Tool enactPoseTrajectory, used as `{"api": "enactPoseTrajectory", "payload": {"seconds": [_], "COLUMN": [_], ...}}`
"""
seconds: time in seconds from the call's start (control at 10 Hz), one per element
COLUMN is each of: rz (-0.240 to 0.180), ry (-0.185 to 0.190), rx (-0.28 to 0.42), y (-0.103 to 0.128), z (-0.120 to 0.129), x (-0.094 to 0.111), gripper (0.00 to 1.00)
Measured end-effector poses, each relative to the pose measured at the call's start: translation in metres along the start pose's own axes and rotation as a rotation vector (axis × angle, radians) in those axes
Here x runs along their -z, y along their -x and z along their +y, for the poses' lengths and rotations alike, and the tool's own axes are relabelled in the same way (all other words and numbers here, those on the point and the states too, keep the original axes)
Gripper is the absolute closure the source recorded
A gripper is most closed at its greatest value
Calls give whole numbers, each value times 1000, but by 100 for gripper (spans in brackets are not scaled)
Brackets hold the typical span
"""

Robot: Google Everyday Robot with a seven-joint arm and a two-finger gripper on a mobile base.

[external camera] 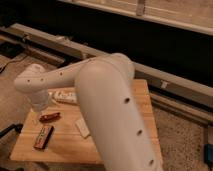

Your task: Place the pepper in the ceramic bowl

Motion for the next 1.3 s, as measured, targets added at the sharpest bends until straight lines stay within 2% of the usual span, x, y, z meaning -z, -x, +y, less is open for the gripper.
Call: {"api": "enactPoseTrajectory", "payload": {"seconds": [0.2, 0.7, 1.0, 1.3], "rz": [27, 62, 89, 90], "ry": [21, 23, -4, -29], "rx": [59, 101, 119, 119], "y": [22, 37, 36, 40], "z": [-6, -15, -17, -14], "x": [-23, -61, -82, -93], "gripper": [20, 20, 20, 23]}}
